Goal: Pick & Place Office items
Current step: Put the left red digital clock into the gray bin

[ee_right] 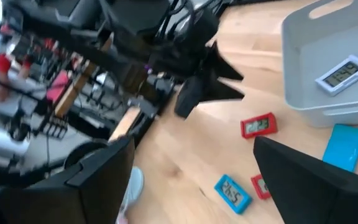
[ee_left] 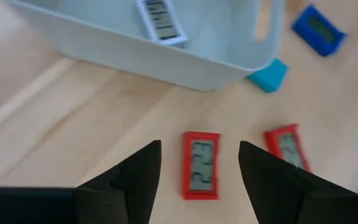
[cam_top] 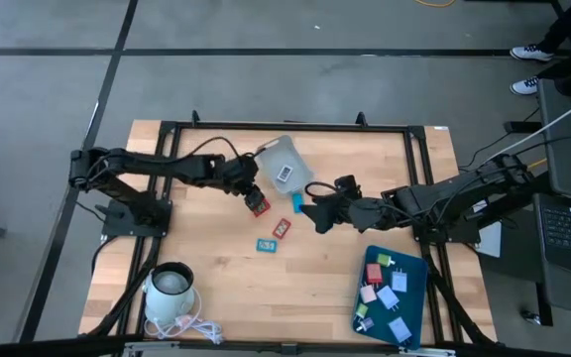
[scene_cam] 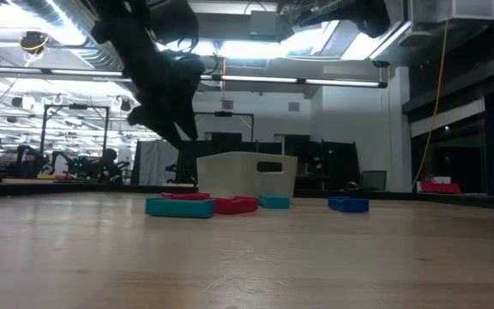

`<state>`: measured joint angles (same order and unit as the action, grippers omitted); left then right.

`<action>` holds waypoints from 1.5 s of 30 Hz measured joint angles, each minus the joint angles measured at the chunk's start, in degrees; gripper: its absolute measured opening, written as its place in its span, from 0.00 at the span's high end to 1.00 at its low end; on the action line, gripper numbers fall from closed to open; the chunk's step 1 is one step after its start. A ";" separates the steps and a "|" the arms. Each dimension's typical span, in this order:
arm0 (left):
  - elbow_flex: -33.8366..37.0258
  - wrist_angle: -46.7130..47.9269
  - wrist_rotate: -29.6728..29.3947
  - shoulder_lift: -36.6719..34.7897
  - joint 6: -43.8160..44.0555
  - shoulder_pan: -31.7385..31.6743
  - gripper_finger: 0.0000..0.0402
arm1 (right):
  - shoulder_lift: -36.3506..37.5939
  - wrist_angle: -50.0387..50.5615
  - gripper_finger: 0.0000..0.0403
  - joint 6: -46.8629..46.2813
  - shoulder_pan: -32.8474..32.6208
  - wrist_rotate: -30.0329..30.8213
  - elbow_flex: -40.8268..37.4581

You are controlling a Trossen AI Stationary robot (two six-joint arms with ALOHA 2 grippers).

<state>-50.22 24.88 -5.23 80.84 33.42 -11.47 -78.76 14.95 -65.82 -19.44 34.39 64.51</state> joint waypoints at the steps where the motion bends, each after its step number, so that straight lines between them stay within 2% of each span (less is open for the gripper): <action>1: 0.00 0.52 -1.77 0.00 0.75 0.54 0.47 | 0.02 -0.05 0.17 0.84 -0.01 -0.99 0.00; 6: 0.00 4.43 -8.92 0.02 2.32 2.95 0.43 | 1.13 -0.15 0.20 5.59 -0.01 -4.01 -0.02; 10: 0.00 4.64 -9.83 0.83 0.61 5.04 0.43 | 2.21 -0.25 0.21 8.31 -0.01 -4.41 -0.02; 15: 0.00 3.38 -6.91 3.91 -2.76 8.49 0.43 | 3.02 -0.42 0.22 9.57 -0.01 -4.55 -0.02; 21: 0.00 2.68 -5.52 8.20 -1.11 10.58 0.42 | 3.06 -0.45 0.22 9.71 -0.16 -5.51 -0.02; 32: 0.00 0.66 -4.74 11.85 -1.13 7.57 0.36 | 3.06 -0.89 0.22 9.68 -0.16 -7.02 -0.02; 45: -0.04 -2.54 -1.26 16.65 -0.49 6.38 0.36 | 3.04 -1.26 0.22 9.90 -0.16 -7.46 -0.02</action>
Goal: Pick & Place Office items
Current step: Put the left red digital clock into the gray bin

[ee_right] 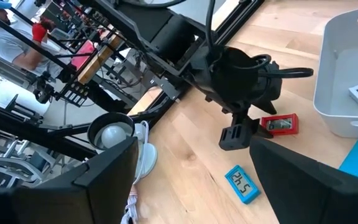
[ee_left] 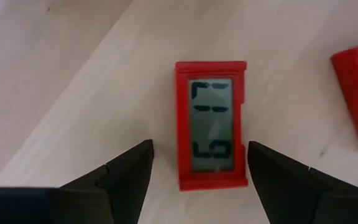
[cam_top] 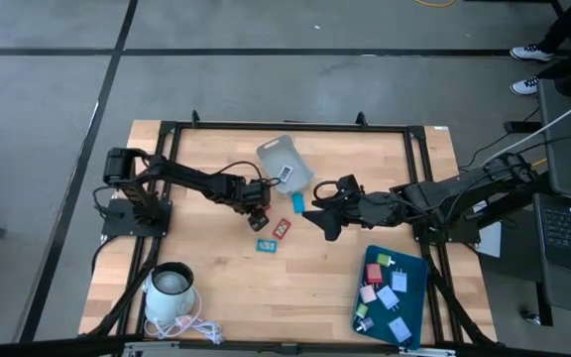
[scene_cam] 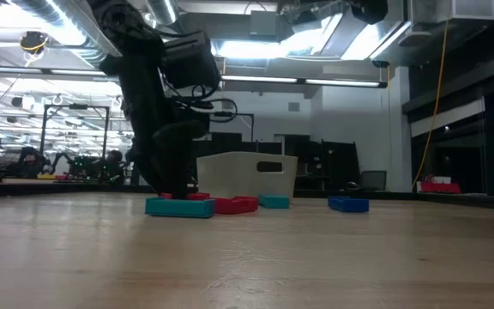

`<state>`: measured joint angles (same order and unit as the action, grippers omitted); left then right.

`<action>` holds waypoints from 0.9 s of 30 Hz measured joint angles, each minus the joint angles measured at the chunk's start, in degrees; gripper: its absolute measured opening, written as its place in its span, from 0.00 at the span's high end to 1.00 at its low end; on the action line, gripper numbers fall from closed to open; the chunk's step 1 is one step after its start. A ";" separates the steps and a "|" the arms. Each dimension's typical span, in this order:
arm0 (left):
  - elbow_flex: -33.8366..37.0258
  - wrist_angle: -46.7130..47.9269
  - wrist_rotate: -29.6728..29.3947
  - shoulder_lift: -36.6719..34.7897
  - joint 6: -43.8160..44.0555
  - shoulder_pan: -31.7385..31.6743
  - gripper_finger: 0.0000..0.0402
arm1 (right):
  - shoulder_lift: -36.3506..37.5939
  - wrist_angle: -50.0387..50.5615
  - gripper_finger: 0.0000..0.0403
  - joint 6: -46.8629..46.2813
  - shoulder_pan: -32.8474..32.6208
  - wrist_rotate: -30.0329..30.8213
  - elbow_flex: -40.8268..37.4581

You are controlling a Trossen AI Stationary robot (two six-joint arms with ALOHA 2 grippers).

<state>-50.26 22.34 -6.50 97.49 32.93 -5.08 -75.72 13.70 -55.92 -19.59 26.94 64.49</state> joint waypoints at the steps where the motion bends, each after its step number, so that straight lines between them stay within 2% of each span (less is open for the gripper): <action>1: -0.11 -0.18 0.26 0.36 0.17 -0.02 0.36 | 0.02 -0.02 0.22 0.02 0.00 0.01 0.00; 8: -0.18 -0.45 -1.14 1.58 2.88 -0.16 0.41 | 0.02 0.00 0.22 0.33 0.00 0.00 0.00; 14: -0.07 -0.58 1.25 1.37 3.96 -1.46 0.63 | 0.02 0.00 0.22 0.63 0.01 0.00 0.00; 20: -0.24 -2.59 6.20 0.21 5.95 -2.00 0.64 | 0.01 0.01 0.22 1.07 0.17 0.03 0.00; 24: -1.11 -6.78 12.60 -3.70 7.13 -1.67 0.64 | 0.01 0.00 0.22 1.61 0.29 0.04 0.00; 27: -1.11 -8.98 12.34 -7.05 9.81 -2.21 0.64 | 0.02 0.00 0.22 2.24 0.46 0.04 0.00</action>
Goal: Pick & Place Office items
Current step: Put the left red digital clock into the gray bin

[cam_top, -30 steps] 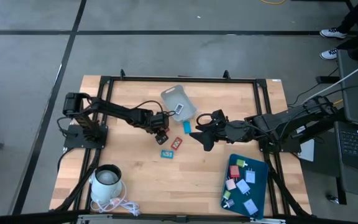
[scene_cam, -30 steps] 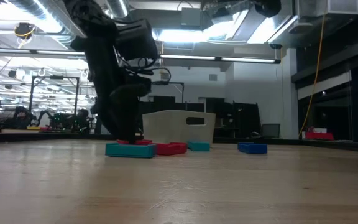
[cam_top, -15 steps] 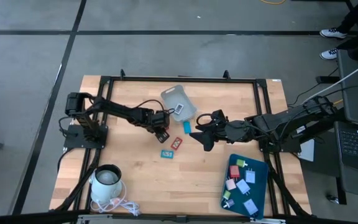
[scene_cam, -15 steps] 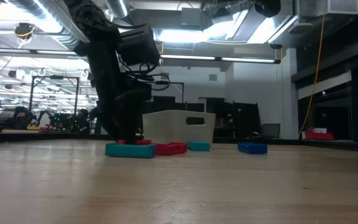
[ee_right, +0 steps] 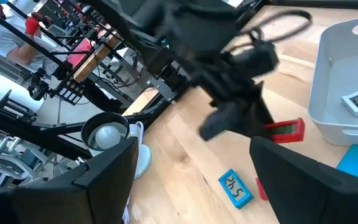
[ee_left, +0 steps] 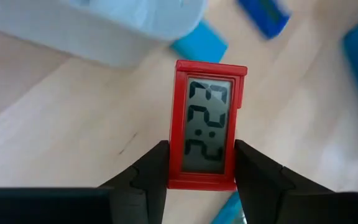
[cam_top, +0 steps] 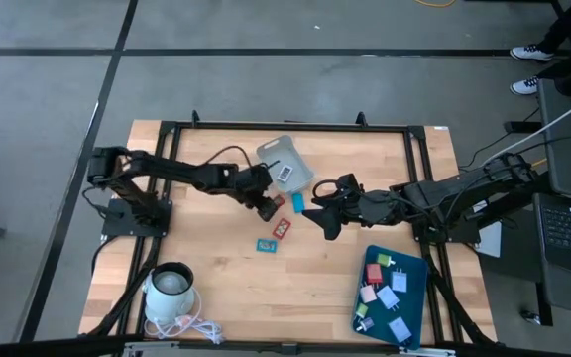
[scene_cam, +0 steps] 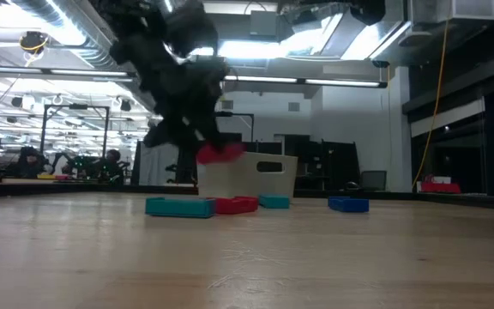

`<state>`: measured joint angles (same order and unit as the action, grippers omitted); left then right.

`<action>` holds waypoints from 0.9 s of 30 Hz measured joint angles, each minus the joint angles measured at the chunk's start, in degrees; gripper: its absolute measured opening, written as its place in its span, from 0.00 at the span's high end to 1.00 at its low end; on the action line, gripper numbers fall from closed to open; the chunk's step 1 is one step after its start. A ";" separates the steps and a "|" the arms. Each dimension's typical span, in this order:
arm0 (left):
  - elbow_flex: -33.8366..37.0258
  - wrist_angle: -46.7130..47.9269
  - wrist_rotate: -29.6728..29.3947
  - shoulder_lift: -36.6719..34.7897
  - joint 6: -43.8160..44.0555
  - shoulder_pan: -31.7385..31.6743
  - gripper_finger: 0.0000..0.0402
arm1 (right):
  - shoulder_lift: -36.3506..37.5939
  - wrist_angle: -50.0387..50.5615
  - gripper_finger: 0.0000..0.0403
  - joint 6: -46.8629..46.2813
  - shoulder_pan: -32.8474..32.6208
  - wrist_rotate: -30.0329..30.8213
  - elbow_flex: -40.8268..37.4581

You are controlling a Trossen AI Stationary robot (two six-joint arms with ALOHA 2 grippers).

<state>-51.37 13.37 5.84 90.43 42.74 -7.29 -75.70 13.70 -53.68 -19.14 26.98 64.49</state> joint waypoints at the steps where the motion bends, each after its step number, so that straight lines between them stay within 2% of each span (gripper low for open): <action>1: 0.03 -0.56 -0.12 -1.16 1.08 0.05 0.64 | 0.00 0.00 0.22 0.21 0.09 0.00 0.00; 7: -0.01 -9.58 -1.89 -8.77 0.11 -0.17 0.64 | 0.00 -0.01 0.22 0.80 0.61 -0.44 0.00; 13: -0.12 -22.26 -5.29 -13.27 -2.12 -4.70 0.64 | 0.00 -0.46 0.22 1.68 1.14 -1.09 0.00; 15: -0.12 -22.17 -5.05 -13.57 -2.65 -7.47 0.64 | 0.00 -0.46 0.22 1.65 1.14 -1.09 0.00; 19: -0.07 -15.77 -4.27 -12.71 -5.00 -13.25 0.64 | 0.00 -0.90 0.22 1.63 1.12 -1.05 0.00; 27: -0.51 -10.34 4.41 -7.51 -10.29 -22.60 0.64 | 0.00 -1.27 0.22 0.24 1.43 -1.07 0.00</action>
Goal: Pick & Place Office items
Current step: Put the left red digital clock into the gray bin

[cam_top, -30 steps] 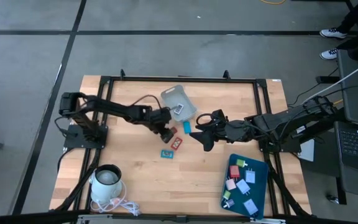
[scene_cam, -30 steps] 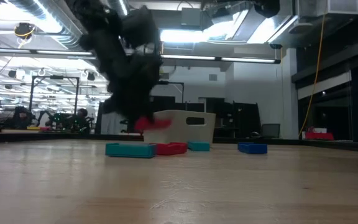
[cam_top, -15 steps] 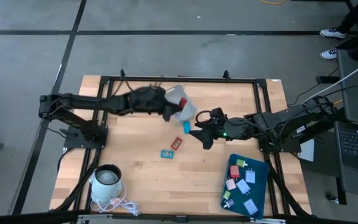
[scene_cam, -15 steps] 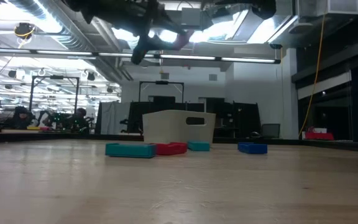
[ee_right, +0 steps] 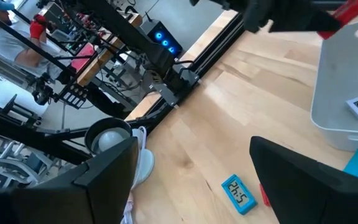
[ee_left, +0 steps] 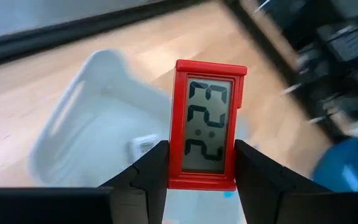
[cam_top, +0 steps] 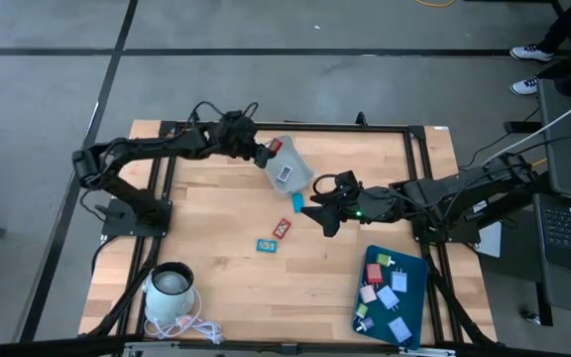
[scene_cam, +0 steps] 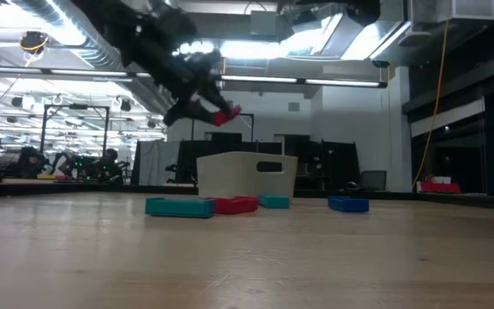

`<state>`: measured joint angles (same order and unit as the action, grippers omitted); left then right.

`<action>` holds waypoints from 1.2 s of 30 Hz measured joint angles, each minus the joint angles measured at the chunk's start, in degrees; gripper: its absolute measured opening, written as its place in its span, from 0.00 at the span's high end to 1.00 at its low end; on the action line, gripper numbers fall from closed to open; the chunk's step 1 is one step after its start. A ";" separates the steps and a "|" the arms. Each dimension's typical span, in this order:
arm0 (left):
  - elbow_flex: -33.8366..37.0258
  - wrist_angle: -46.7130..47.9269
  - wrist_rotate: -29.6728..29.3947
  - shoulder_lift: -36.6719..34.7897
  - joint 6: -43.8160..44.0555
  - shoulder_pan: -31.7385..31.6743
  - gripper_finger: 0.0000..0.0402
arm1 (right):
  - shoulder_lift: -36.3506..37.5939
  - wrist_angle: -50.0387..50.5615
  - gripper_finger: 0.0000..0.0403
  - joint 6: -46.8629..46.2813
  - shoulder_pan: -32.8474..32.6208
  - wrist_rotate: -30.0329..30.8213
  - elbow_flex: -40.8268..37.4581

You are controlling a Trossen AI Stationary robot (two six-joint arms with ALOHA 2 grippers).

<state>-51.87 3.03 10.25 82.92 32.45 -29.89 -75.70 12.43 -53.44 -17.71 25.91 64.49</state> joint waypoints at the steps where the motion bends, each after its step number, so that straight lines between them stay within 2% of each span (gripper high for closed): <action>1: -0.91 2.34 0.35 1.01 -1.06 -0.60 0.64 | -0.01 -0.01 0.22 -0.06 0.04 0.02 0.00; 7: -13.36 23.12 -1.19 9.51 -16.11 -2.19 0.64 | 0.00 -0.54 0.22 -0.58 0.04 0.20 0.00; 13: -29.06 34.00 -2.20 20.02 -27.47 -2.91 0.64 | 0.00 -1.12 0.22 -0.77 0.04 0.17 0.00; 18: -37.78 42.48 -2.57 27.20 -33.29 -3.02 0.64 | 0.00 -1.29 0.22 -1.67 -0.08 0.02 0.00; 25: -39.58 44.04 -1.70 32.56 -35.19 -3.04 0.64 | -0.02 -1.30 0.22 -1.69 -0.40 -0.02 0.00; 36: -39.44 41.97 -2.72 36.91 -35.78 -4.33 0.64 | 0.00 -1.25 0.22 -2.33 -0.37 -1.40 0.00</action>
<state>-91.31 45.00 7.54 119.82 -3.33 -34.22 -75.70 11.18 -55.77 -18.09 24.51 64.49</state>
